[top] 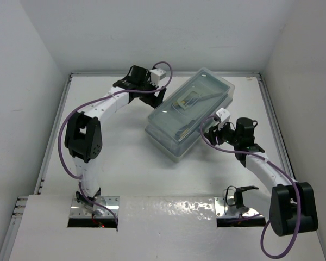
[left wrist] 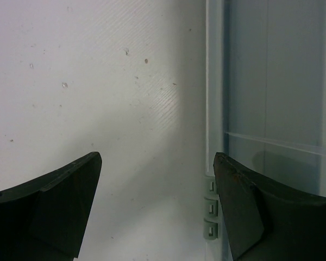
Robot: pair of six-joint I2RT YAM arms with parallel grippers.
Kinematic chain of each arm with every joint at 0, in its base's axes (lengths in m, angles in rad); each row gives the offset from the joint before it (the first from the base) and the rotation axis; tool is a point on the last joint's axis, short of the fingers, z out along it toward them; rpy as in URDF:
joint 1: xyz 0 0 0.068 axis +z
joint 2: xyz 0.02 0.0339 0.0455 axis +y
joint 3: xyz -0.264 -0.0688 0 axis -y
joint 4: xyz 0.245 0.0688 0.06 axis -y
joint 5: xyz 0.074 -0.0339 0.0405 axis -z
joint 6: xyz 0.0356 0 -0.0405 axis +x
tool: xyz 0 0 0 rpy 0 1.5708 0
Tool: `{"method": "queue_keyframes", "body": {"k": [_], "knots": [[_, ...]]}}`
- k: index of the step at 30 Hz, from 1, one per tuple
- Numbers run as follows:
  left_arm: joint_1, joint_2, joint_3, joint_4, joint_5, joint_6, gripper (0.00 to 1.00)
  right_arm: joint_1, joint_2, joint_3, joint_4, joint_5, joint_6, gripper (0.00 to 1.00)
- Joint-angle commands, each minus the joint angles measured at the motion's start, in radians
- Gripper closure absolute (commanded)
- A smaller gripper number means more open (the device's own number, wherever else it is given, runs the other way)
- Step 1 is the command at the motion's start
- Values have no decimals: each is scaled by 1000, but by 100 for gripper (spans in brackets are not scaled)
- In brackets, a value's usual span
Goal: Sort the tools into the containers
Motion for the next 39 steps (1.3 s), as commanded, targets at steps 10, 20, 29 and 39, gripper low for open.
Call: {"method": "queue_keyframes", "body": {"k": [10, 20, 29, 39], "knots": [[-13, -6, 24, -15, 38, 5, 18, 12, 60, 56, 296, -11, 342, 48], [-13, -6, 10, -11, 38, 11, 19, 12, 108, 21, 455, 41, 630, 52], [-13, 7, 27, -9, 40, 11, 19, 10, 120, 116, 111, -109, 207, 39], [-13, 46, 82, -30, 67, 36, 19, 9, 162, 167, -81, -146, -60, 31]]}}
